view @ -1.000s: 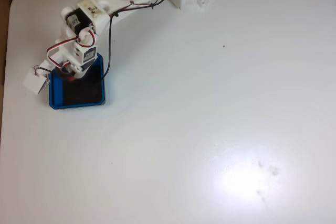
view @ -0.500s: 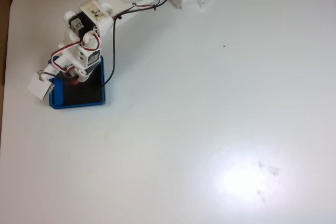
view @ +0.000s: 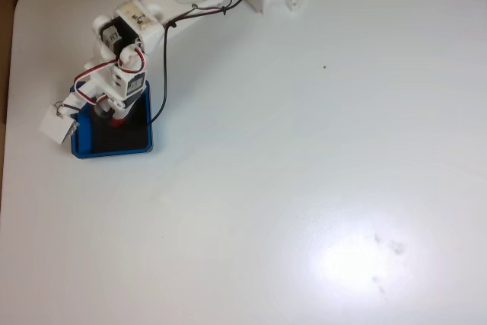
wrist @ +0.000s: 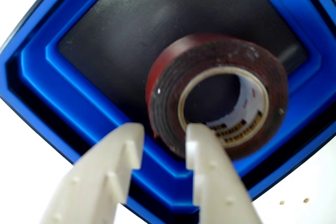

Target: Pick the red roll and drop it in the blue box

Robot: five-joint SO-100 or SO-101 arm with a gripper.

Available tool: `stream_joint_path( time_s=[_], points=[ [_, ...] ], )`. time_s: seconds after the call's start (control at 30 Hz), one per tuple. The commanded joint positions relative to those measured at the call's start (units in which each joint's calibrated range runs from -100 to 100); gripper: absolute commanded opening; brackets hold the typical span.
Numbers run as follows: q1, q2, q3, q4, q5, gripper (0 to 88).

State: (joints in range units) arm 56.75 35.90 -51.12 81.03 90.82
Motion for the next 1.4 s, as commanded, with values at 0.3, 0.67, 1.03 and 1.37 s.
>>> stream_joint_path(
  time_s=[0.3,0.67,1.03,1.37],
  points=[
    [-0.13,-1.20,-3.87,0.15,-0.37,14.3],
    [0.26,-2.96,-3.60,-0.34,0.25,13.8],
    [0.16,-18.68,12.31,-2.98,0.07,6.7],
    [0.06,-39.75,43.75,-24.27,0.16,5.5]
  ],
)
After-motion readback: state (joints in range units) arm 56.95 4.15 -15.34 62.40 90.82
